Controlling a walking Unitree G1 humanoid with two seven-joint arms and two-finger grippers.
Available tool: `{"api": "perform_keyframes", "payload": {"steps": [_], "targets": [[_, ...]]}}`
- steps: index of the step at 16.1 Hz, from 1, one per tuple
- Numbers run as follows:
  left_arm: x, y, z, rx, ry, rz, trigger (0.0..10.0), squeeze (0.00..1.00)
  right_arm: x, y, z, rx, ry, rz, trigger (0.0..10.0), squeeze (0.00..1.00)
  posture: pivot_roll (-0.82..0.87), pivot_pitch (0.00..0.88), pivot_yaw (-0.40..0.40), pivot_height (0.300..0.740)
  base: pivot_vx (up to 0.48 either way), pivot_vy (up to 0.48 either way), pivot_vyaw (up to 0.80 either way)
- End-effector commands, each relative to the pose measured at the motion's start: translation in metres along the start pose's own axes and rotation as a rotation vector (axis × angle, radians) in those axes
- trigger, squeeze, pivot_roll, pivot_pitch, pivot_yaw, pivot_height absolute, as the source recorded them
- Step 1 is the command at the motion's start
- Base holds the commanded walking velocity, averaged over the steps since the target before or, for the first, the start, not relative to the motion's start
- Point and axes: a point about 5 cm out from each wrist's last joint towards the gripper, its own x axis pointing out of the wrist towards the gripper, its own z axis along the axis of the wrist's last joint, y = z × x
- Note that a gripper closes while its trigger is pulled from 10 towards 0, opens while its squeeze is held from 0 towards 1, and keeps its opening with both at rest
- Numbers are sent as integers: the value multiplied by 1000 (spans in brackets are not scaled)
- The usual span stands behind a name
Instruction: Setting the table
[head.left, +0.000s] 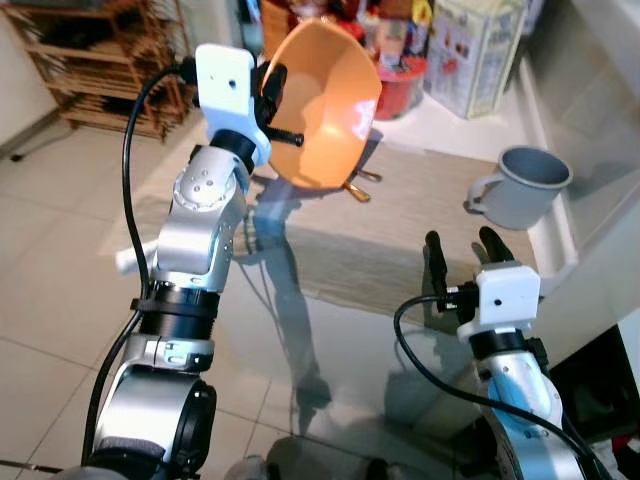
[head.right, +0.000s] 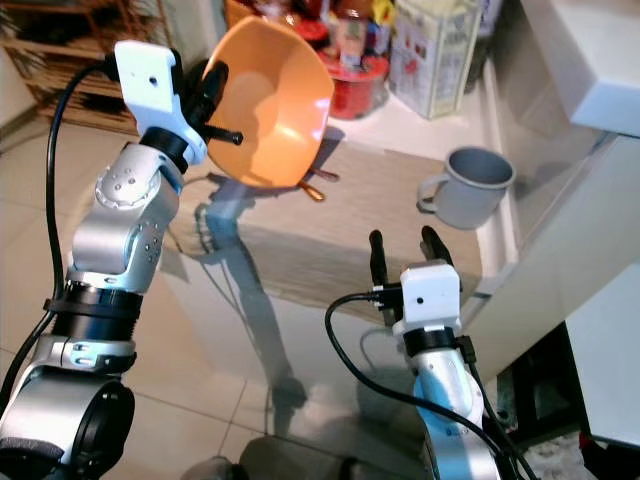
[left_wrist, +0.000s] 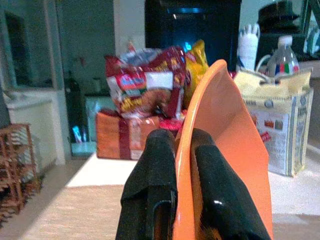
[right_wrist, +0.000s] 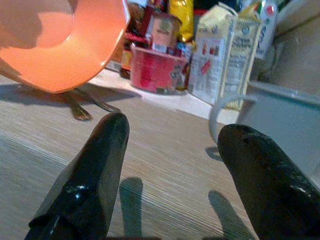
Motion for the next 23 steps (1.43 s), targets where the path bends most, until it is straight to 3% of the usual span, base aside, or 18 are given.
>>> {"api": "perform_keyframes", "payload": {"steps": [1,9,23], "targets": [[6,0,16,-5,-62,-16,0,0,-1,-2,3,-9,-8,-7,10000,0,-2,0,21,740,0,0,0],[9,-2,17,-22,-68,-40,0,0,-2,-2,1,-10,5,-7,10000,0,-5,0,23,740,0,0,0],[10,-4,19,-36,-82,-62,0,0,-3,-3,0,-15,9,-10,10000,0,-9,0,25,740,-302,0,0]]}}
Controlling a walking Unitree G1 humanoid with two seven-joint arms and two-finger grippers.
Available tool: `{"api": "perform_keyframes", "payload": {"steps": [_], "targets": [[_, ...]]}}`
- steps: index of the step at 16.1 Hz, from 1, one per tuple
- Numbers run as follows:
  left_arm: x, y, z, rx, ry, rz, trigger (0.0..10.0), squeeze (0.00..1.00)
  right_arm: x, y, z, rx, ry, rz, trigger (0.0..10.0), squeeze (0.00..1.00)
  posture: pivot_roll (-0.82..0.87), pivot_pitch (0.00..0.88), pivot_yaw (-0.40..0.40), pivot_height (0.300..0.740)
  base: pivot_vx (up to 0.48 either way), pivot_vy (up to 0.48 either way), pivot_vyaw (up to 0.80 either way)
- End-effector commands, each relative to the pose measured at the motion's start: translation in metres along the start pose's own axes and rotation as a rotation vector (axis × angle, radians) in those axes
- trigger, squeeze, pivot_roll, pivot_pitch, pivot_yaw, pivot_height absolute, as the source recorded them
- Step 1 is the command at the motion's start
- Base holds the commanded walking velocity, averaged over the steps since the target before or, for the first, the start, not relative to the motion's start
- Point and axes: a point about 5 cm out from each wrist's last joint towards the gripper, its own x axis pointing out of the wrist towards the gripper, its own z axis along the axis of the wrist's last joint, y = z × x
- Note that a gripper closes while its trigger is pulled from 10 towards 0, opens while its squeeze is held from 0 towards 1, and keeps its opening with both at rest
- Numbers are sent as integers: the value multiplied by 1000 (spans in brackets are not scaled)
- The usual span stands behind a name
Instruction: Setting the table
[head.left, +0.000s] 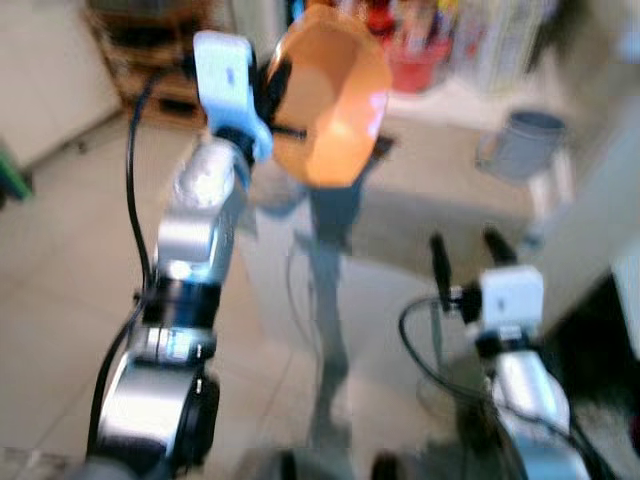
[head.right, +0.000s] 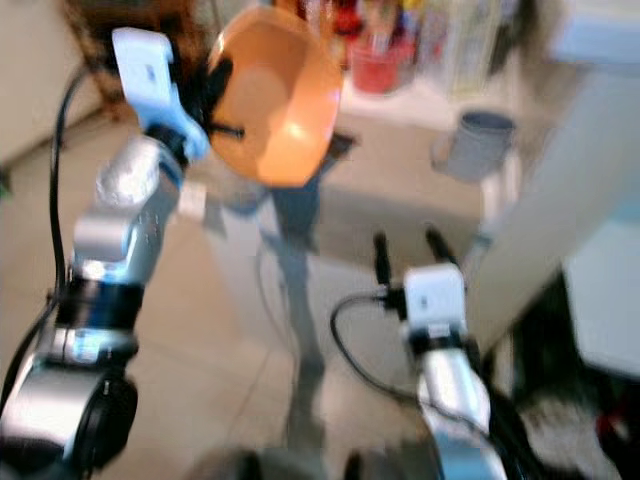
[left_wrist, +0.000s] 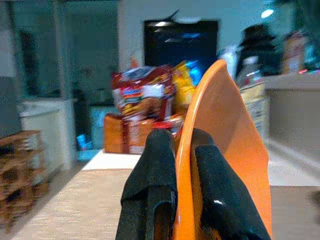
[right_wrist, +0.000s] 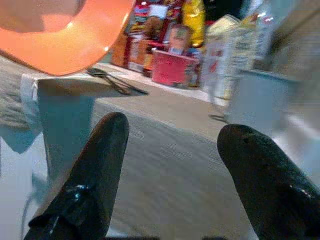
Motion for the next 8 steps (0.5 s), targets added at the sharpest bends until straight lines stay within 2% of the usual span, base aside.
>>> {"api": "perform_keyframes", "payload": {"steps": [1,3,8], "targets": [[3,0,12,15,-47,-9,0,0,0,1,3,-3,-10,3,10000,0,-9,0,25,740,-300,0,0],[3,0,12,12,-51,-15,0,0,0,1,2,-2,-7,3,10000,0,-11,0,25,740,-129,0,0],[2,-5,11,22,-55,-31,0,0,0,1,0,-2,3,-1,10000,0,-13,0,25,740,0,0,-669]]}}
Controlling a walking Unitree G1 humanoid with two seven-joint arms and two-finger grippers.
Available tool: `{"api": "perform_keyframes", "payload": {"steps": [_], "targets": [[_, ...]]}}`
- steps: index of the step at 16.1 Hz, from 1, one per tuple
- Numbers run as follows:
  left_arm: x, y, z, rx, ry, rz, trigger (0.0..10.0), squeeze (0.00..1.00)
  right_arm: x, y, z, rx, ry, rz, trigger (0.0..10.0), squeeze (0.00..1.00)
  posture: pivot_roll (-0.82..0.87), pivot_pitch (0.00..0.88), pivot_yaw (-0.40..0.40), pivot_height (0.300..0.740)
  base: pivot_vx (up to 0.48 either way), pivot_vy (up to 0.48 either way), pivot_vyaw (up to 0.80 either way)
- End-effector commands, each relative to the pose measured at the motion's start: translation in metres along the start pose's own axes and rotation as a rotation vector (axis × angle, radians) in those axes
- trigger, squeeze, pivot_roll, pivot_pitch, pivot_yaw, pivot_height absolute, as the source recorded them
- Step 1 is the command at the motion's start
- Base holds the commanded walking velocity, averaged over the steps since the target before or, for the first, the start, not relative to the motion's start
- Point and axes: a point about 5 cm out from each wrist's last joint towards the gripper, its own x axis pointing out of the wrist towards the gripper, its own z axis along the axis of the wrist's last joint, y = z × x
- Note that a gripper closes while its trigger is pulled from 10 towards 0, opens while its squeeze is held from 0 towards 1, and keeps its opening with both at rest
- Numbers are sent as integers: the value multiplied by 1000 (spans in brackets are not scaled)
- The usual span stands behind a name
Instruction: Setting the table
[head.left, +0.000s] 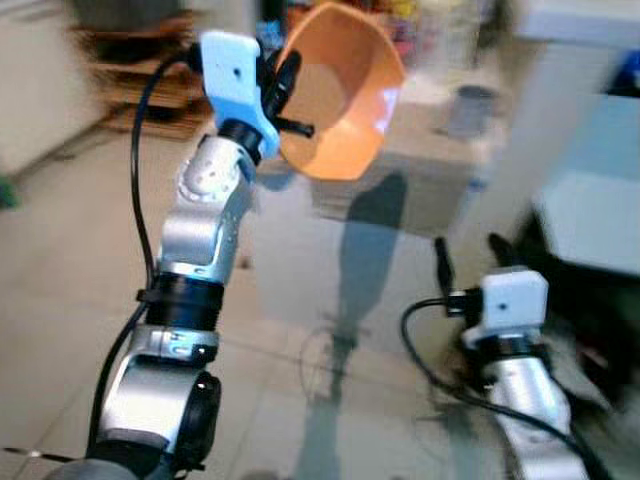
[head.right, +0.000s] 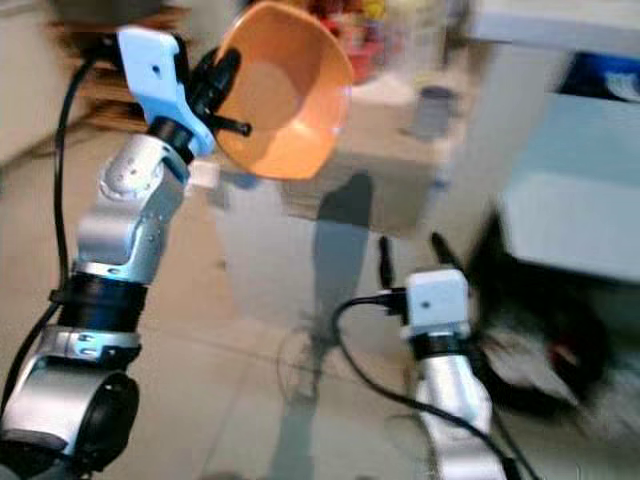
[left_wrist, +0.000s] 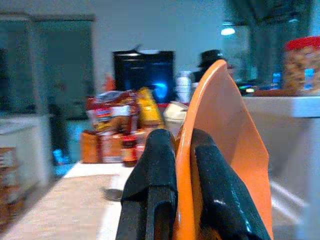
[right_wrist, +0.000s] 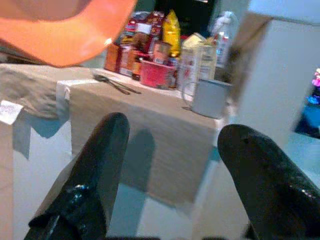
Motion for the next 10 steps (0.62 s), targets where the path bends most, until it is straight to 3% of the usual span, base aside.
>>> {"api": "perform_keyframes", "payload": {"steps": [1,3,10], "targets": [[2,-4,9,16,-44,-21,0,0,2,-3,1,-20,-6,-7,10000,0,-13,0,25,740,0,0,0],[1,-5,8,9,-42,-22,0,0,2,-3,1,-23,-7,-5,10000,0,-13,0,24,740,0,-171,0],[-3,-15,1,32,-35,-42,0,0,2,-3,0,-27,-3,-1,10000,0,-14,0,25,740,36,-449,0]]}}
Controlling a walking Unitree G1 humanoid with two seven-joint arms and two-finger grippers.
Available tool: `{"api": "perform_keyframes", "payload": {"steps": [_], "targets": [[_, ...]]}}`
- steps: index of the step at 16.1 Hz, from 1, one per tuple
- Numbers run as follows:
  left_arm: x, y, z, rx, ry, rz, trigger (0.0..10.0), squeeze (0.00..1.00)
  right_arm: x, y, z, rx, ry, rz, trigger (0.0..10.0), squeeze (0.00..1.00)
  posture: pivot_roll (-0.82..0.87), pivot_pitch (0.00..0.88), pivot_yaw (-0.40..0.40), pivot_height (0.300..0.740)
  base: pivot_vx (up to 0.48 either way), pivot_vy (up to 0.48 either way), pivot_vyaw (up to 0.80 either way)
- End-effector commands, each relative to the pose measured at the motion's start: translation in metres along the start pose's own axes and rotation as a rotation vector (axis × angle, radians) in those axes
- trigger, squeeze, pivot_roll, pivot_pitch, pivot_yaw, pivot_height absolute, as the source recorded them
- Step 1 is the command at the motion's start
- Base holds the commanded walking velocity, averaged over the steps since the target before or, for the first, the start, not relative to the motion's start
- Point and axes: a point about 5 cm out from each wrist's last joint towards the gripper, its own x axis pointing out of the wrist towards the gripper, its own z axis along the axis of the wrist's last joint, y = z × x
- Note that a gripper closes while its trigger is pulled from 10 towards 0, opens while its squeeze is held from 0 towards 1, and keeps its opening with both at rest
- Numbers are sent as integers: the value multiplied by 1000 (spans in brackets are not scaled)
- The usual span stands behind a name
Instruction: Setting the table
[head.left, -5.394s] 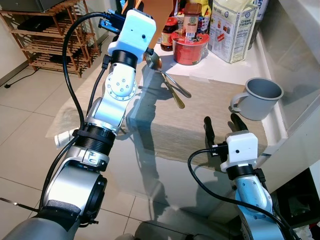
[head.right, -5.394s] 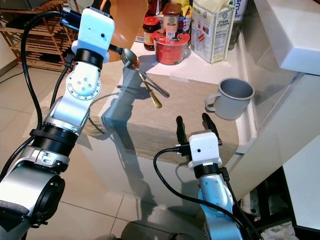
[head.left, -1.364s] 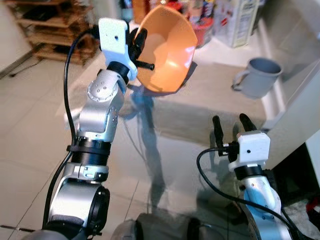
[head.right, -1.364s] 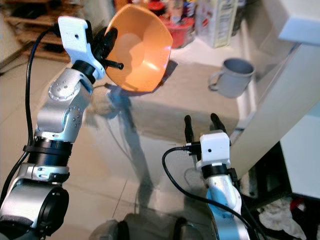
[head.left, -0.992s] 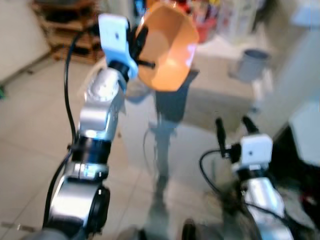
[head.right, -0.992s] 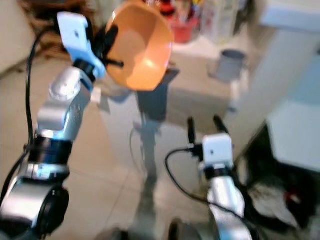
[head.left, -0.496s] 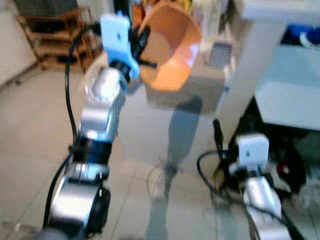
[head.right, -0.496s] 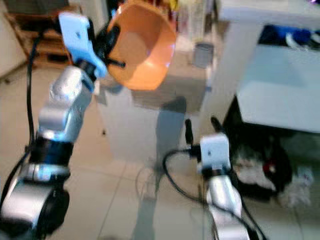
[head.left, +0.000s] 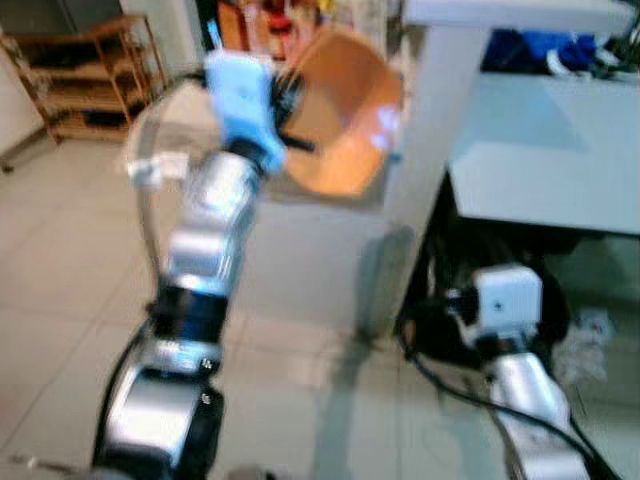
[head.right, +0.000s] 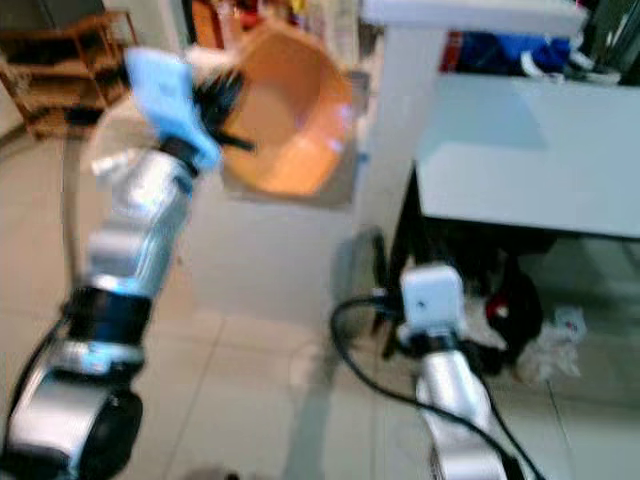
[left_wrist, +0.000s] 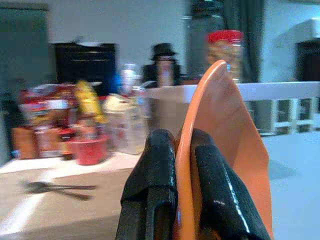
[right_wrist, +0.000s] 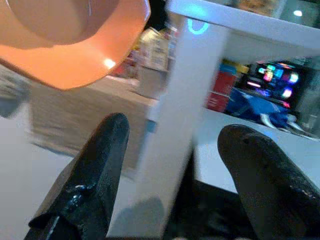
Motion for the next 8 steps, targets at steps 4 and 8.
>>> {"api": "perform_keyframes", "payload": {"steps": [4,8], "targets": [[-1,5,11,46,-52,14,0,0,1,2,0,6,-3,6,10000,0,-15,0,26,740,260,-400,0],[0,6,9,58,-47,20,0,0,1,1,-2,21,14,-10,10000,0,-18,0,30,740,263,-398,-191]]}}
